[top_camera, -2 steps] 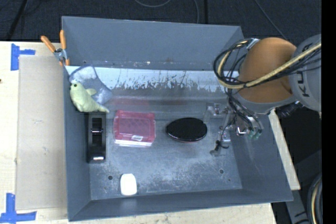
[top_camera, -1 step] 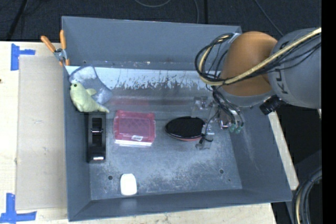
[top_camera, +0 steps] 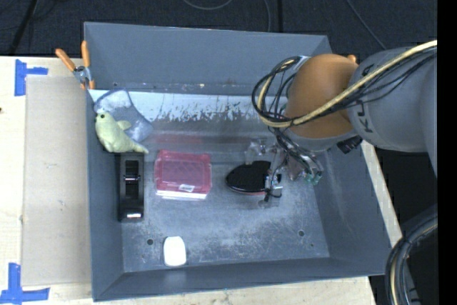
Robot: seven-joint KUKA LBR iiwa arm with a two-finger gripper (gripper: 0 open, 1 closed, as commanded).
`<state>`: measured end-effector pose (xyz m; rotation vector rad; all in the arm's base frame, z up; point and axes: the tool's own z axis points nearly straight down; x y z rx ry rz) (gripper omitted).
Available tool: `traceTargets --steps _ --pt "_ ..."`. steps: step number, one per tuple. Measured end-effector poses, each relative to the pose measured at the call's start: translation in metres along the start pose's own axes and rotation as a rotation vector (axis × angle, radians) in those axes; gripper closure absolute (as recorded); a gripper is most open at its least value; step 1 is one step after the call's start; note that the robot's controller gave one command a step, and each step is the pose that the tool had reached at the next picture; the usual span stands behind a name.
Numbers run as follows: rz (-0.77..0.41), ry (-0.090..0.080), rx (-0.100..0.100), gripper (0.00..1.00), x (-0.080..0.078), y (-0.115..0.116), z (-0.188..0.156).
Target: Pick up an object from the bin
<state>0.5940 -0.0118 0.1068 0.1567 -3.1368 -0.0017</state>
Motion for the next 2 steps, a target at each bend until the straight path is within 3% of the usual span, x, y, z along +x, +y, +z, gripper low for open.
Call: traceTargets --steps 1,2 --pt "0.18 0.003 0.0 1.0 -0.0119 0.017 0.0357" --pt "0.179 0.003 0.0 1.0 -0.0119 0.0171 0.0357"
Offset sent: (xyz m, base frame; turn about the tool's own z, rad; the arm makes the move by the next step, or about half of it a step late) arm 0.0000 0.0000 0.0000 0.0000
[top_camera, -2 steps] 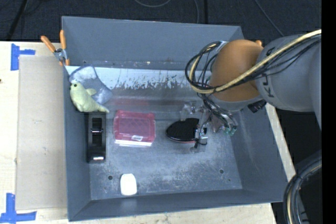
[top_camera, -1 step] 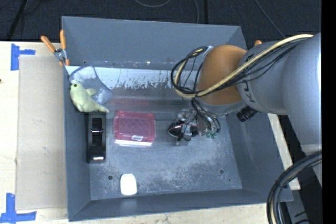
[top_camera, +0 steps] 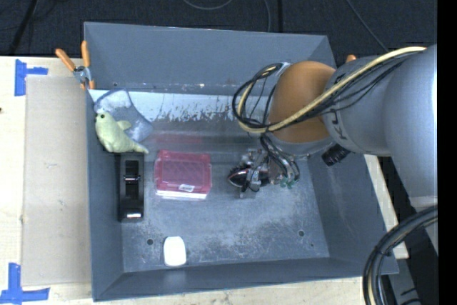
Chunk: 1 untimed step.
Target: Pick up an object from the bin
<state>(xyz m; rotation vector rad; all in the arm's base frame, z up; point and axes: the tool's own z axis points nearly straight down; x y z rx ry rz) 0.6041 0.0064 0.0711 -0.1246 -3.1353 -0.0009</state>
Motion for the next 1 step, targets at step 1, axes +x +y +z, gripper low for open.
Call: traceTargets --steps 1 --pt "-0.031 0.0 0.0 1.0 -0.0121 -0.0141 -0.1342"
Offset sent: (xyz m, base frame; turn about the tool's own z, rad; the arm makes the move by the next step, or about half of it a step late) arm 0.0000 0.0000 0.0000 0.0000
